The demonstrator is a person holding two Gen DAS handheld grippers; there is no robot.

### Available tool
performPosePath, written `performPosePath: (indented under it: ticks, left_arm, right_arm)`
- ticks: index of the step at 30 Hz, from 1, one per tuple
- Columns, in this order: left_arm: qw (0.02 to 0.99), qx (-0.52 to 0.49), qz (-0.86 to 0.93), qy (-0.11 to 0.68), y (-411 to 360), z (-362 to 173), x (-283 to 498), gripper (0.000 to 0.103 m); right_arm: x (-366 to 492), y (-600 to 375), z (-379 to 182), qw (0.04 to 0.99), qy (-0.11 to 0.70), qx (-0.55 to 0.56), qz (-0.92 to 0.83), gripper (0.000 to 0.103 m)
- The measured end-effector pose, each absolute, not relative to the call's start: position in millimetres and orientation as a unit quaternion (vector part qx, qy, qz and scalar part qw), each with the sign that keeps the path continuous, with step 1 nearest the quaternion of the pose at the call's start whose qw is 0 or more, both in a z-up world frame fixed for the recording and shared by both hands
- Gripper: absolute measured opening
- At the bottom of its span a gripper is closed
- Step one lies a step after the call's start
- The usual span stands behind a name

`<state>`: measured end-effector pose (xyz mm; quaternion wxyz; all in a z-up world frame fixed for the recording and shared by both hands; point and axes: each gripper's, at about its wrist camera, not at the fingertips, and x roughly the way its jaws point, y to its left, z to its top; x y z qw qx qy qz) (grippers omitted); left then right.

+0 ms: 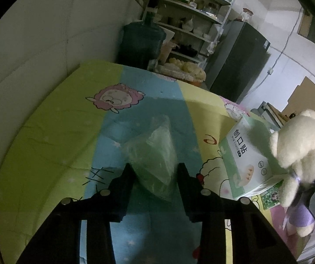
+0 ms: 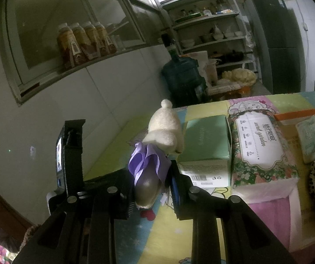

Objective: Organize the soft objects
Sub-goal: 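Carry the pale green bag and teddy bear with both tools over the box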

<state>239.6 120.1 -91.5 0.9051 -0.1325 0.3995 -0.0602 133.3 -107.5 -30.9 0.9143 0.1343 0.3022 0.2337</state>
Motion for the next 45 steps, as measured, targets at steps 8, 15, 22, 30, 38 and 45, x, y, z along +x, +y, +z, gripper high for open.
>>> performPosePath:
  ticks: [8, 15, 22, 30, 38, 45]
  left_arm:
    - [0.913, -0.128, -0.061, 0.383, 121, -84, 228, 0.039]
    - [0.921, -0.126, -0.067, 0.361, 116, -65, 210, 0.039]
    - [0.932, -0.123, -0.076, 0.333, 108, -42, 188, 0.039]
    - [0.938, -0.111, -0.094, 0.313, 87, -23, 174, 0.039]
    - [0.939, -0.104, -0.117, 0.305, 60, -13, 167, 0.039]
    - [0.937, -0.096, -0.142, 0.304, 30, -9, 165, 0.039]
  right_arm:
    - [136, -107, -29, 0.916, 0.299, 0.131, 0.234, 0.027]
    - [135, -107, -27, 0.918, 0.293, 0.129, 0.235, 0.027]
    - [128, -114, -22, 0.921, 0.283, 0.132, 0.233, 0.027]
    - [115, -130, -13, 0.928, 0.264, 0.136, 0.225, 0.027]
    - [103, -155, -5, 0.936, 0.247, 0.143, 0.207, 0.027]
    - [94, -183, 0, 0.941, 0.236, 0.153, 0.187, 0.027]
